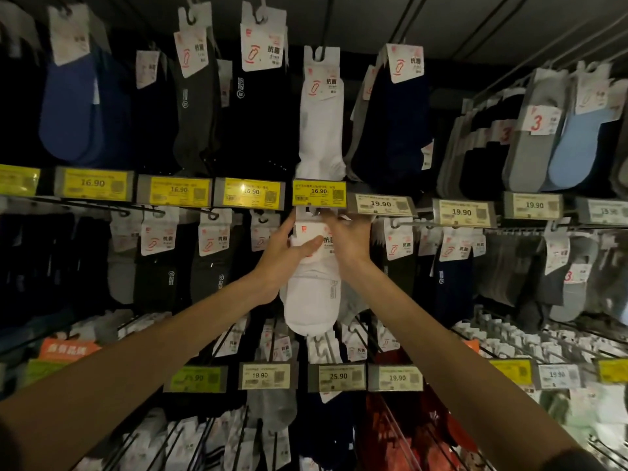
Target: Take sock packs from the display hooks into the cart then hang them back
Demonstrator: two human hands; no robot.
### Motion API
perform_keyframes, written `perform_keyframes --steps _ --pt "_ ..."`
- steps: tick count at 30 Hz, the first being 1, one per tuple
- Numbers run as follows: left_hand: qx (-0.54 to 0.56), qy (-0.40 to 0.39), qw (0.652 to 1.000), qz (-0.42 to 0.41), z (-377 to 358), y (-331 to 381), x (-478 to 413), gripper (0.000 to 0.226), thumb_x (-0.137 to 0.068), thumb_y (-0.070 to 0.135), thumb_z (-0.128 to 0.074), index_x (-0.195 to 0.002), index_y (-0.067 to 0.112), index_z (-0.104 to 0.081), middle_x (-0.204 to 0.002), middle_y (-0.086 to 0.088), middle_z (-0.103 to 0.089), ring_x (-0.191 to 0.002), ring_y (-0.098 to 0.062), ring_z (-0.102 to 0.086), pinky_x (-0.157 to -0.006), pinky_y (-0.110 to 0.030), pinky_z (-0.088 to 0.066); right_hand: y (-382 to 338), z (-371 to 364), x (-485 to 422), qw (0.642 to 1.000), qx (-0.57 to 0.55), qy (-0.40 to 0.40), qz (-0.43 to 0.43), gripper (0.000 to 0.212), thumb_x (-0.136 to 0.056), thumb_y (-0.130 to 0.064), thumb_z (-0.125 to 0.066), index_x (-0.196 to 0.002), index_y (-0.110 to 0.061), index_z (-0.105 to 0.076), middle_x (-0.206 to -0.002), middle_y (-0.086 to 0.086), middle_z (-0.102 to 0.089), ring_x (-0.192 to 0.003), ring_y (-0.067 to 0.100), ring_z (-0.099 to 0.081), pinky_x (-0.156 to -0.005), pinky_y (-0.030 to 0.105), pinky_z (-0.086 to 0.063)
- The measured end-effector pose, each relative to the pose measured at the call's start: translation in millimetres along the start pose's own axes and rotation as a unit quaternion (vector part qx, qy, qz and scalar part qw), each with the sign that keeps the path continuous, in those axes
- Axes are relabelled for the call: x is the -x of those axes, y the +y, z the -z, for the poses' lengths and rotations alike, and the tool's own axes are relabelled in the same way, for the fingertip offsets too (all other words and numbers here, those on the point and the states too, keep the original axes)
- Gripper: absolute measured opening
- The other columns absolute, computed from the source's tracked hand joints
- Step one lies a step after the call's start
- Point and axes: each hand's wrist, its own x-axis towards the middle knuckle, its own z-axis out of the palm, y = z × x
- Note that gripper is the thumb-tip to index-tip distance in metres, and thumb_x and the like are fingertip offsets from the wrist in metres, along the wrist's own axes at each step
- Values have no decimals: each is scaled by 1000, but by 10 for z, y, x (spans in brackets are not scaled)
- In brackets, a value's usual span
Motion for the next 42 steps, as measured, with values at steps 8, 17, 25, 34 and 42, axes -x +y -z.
perform_keyframes --steps 8,17,25,34,42 --pt "-9 -12 999 28 72 -143 -208 67 -91 8 -67 -147 32 -40 -116 6 -68 -101 -6 -66 -78 -18 -56 250 -66 -233 997 9 0 -79 26 -80 -25 -77 -100 -12 -68 -97 9 -73 -90 25 -71 -84 45 -58" --pt "-203 22 975 -89 88 -377 -267 65 -96 13 -60 -149 34 -29 -133 16 -50 -113 11 -48 -95 -8 -40 579 -31 -39 963 212 -45 162 49 -96 -23 -54 -141 -20 -35 -137 1 -38 -119 9 -43 -95 19 -40" --pt "-548 32 814 -190 114 -675 -214 71 -95 17 -57 -156 18 -22 -150 -22 -29 -136 -38 -28 -110 -48 -33 862 173 -64 855 401 -114 309 46 -99 -17 -43 -145 -16 -42 -153 18 -19 -141 30 -15 -115 38 -22" --pt "-599 -31 796 -83 205 -783 -349 74 -92 59 -10 -157 27 -1 -162 -19 -10 -148 -41 -11 -116 -59 -21 818 239 -219 796 527 -218 201 55 -106 -36 -27 -155 -31 -3 -161 12 15 -147 34 16 -120 52 1" --pt "-489 -24 871 -43 401 -713 753 73 -98 64 -24 -157 24 -14 -165 -5 -1 -151 -28 5 -123 -47 -7 793 629 572 785 541 -204 221 58 -103 -47 -30 -154 -22 -19 -160 13 18 -146 31 23 -117 43 11"
